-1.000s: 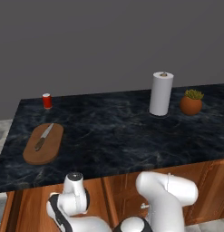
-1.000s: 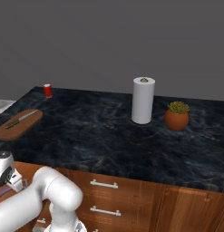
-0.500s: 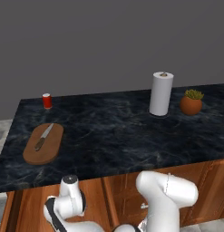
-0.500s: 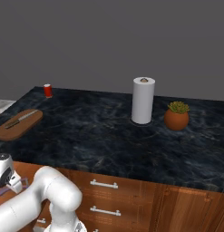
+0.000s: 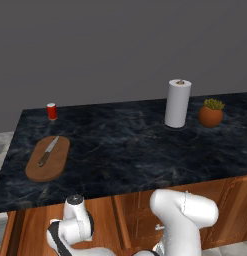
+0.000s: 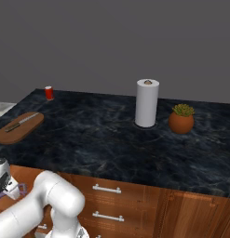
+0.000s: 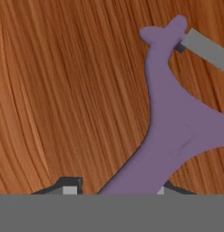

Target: Open the drawer on the left and place the cutting tools on the cutting board.

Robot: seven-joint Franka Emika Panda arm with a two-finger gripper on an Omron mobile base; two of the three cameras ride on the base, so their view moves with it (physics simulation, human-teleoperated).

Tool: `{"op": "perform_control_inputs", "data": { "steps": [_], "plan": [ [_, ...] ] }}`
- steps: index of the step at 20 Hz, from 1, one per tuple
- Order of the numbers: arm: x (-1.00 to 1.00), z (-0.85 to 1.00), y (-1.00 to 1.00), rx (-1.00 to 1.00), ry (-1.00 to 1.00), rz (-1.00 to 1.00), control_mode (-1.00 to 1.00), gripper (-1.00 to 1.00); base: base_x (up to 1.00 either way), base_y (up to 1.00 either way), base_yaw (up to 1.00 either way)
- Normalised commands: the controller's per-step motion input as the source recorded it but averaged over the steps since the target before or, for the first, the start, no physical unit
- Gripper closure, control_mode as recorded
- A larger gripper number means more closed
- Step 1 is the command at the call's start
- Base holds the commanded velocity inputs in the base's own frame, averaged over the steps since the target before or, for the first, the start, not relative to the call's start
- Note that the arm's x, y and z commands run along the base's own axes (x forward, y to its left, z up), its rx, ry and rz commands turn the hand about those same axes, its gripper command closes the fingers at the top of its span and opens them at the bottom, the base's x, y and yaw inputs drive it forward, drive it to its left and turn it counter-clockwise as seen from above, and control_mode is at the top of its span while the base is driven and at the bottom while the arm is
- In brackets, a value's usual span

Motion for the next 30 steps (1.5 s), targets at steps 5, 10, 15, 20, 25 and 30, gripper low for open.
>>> {"op": "perform_control_inputs", "data": {
  "steps": [5,10,15,20,25,30],
  "plan": [
    [-0.78,0.41,0.35,0.00,-0.18,0.00,-1.00,1.00,0.00,0.00,0.00],
    [-0.21,0.98,0.16,0.00,-0.30,0.00,-1.00,1.00,0.00,0.00,0.00],
    [0.10,1.00,-0.01,0.01,-0.26,0.04,-1.00,1.00,0.00,0.00,0.00],
    [0.27,1.00,-0.18,0.06,-0.18,0.05,-1.00,1.00,0.00,0.00,0.00],
    [0.33,1.00,-0.25,0.05,-0.13,0.02,-1.00,1.00,0.00,0.00,0.00],
    [0.47,1.00,-0.27,0.14,0.07,0.02,-1.00,1.00,0.00,0.00,0.00]
  ]
}}
